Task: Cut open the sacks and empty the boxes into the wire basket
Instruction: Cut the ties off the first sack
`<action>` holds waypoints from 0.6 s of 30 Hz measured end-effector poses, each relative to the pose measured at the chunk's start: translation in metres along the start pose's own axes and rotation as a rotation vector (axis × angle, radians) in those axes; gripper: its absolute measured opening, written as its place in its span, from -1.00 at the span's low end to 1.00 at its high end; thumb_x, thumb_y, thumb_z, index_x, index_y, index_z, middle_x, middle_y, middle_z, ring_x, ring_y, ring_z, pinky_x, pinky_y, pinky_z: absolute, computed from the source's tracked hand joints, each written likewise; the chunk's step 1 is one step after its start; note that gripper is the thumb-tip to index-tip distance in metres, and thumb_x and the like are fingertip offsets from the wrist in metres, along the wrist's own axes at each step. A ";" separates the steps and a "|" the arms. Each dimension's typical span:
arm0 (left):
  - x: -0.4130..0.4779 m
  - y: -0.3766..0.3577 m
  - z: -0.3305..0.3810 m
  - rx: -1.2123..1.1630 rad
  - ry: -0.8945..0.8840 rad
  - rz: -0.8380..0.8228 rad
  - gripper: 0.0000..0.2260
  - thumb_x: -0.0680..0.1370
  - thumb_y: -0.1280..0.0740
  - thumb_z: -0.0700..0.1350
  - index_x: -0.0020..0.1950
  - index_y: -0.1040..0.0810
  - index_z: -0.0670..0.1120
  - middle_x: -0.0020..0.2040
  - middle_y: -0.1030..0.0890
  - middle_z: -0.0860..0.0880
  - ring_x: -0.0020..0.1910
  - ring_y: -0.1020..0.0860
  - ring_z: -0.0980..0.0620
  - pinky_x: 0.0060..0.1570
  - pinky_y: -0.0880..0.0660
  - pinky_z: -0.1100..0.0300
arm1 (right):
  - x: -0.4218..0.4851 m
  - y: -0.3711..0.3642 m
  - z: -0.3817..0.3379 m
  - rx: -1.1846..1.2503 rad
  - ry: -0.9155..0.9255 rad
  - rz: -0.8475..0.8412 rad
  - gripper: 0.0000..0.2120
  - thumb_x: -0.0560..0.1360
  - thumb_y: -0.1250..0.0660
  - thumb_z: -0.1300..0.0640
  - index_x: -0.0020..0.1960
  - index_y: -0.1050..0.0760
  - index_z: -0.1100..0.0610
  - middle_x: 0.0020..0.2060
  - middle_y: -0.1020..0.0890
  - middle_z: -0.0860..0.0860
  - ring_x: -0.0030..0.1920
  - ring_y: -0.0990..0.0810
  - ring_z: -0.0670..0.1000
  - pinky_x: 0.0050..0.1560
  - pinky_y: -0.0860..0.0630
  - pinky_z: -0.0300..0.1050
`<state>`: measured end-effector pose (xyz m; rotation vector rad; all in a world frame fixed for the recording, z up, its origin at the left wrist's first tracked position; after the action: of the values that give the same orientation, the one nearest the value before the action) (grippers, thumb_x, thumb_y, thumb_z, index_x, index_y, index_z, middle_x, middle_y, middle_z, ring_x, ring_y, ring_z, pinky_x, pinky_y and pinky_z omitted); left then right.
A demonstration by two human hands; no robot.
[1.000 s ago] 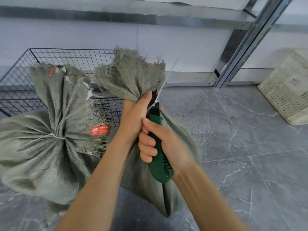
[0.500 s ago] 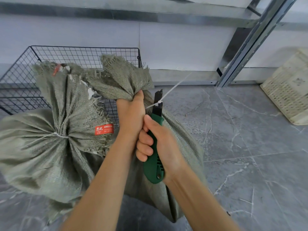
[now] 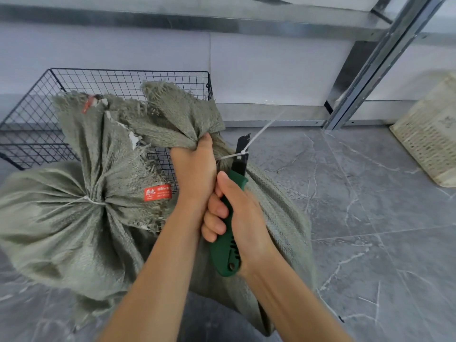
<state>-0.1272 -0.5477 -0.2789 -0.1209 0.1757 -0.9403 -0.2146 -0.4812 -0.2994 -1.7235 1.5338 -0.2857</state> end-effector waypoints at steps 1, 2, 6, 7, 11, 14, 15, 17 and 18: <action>0.001 0.009 0.000 -0.006 -0.023 0.091 -0.79 0.51 -0.26 -0.37 -0.11 -0.57 -0.07 -0.14 -0.65 0.16 -0.08 -0.58 0.23 -0.04 -0.49 0.40 | 0.001 0.003 -0.004 -0.007 0.050 0.037 -0.64 0.60 -0.18 0.09 -0.37 -0.30 0.09 -0.57 -0.29 -0.02 -0.63 -0.25 -0.08 -0.60 -0.25 -0.27; 0.002 0.021 0.000 -0.027 -0.047 0.200 -0.77 0.48 -0.24 -0.40 0.03 -0.59 -0.20 0.03 -0.65 -0.01 0.07 -0.58 0.09 0.11 -0.50 0.27 | 0.002 0.005 -0.010 -0.017 0.109 0.080 -0.61 0.60 -0.19 0.10 -0.40 -0.30 0.08 -0.56 -0.28 -0.02 -0.62 -0.24 -0.07 -0.59 -0.25 -0.26; 0.005 0.036 -0.003 -0.073 -0.052 0.325 -0.67 0.46 -0.21 -0.41 0.21 -0.50 -0.37 0.22 -0.55 -0.14 0.23 -0.52 -0.04 0.29 -0.42 0.08 | 0.003 0.004 -0.016 -0.030 0.152 0.103 -0.63 0.60 -0.20 0.10 -0.37 -0.25 0.10 -0.54 -0.27 -0.01 -0.60 -0.24 -0.07 -0.58 -0.25 -0.23; 0.004 0.035 -0.002 -0.068 -0.057 0.314 -0.68 0.46 -0.21 -0.41 0.21 -0.50 -0.37 0.22 -0.55 -0.15 0.23 -0.52 -0.04 0.29 -0.42 0.08 | 0.002 0.003 -0.017 -0.035 0.144 0.096 -0.63 0.60 -0.20 0.10 -0.36 -0.25 0.11 -0.54 -0.27 -0.01 -0.60 -0.24 -0.07 -0.59 -0.25 -0.23; 0.000 0.030 0.007 -0.039 -0.093 0.317 -0.68 0.49 -0.22 -0.38 0.24 -0.50 -0.34 0.24 -0.54 -0.14 0.24 -0.50 0.00 0.29 -0.40 0.19 | 0.000 0.006 -0.021 -0.060 0.150 0.092 -0.63 0.60 -0.20 0.10 -0.36 -0.25 0.12 -0.55 -0.28 -0.01 -0.60 -0.24 -0.07 -0.59 -0.24 -0.24; 0.000 0.030 0.009 -0.023 -0.117 0.312 -0.68 0.51 -0.22 -0.37 0.26 -0.48 -0.31 0.24 -0.54 -0.11 0.24 -0.49 0.03 0.25 -0.40 0.28 | -0.002 0.006 -0.025 -0.115 0.176 0.088 -0.63 0.59 -0.21 0.10 -0.37 -0.27 0.12 -0.55 -0.29 0.00 -0.59 -0.25 -0.06 -0.58 -0.25 -0.23; -0.001 0.028 0.011 -0.014 -0.133 0.308 -0.69 0.52 -0.22 -0.36 0.26 -0.49 -0.30 0.23 -0.55 -0.11 0.24 -0.49 0.02 0.24 -0.40 0.27 | -0.002 0.006 -0.027 -0.142 0.189 0.087 -0.64 0.59 -0.22 0.10 -0.36 -0.27 0.13 -0.54 -0.30 0.01 -0.59 -0.26 -0.05 -0.57 -0.25 -0.22; -0.005 0.025 0.013 0.011 -0.144 0.289 -0.71 0.53 -0.23 -0.34 0.25 -0.49 -0.28 0.18 -0.54 -0.04 0.18 -0.49 0.09 0.14 -0.41 0.38 | -0.004 0.007 -0.034 -0.224 0.241 0.089 -0.67 0.57 -0.24 0.13 -0.34 -0.30 0.16 -0.53 -0.34 0.04 -0.58 -0.28 -0.03 -0.55 -0.27 -0.20; -0.007 0.024 0.013 0.028 -0.146 0.287 -0.73 0.54 -0.23 -0.33 0.24 -0.50 -0.28 0.13 -0.53 0.01 0.14 -0.47 0.13 0.05 -0.40 0.47 | -0.005 0.007 -0.039 -0.277 0.279 0.092 -0.70 0.57 -0.25 0.16 -0.33 -0.32 0.18 -0.53 -0.36 0.05 -0.57 -0.28 -0.01 -0.54 -0.28 -0.19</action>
<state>-0.1098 -0.5280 -0.2697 -0.1338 0.0429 -0.6445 -0.2457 -0.4925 -0.2768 -1.8778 1.9257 -0.2865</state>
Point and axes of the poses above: each hand's wrist, its own x-axis towards the middle knuckle, its own y-axis out of the back of the hand, z = x × y, the point moved 9 cm from there along x, towards the middle knuckle
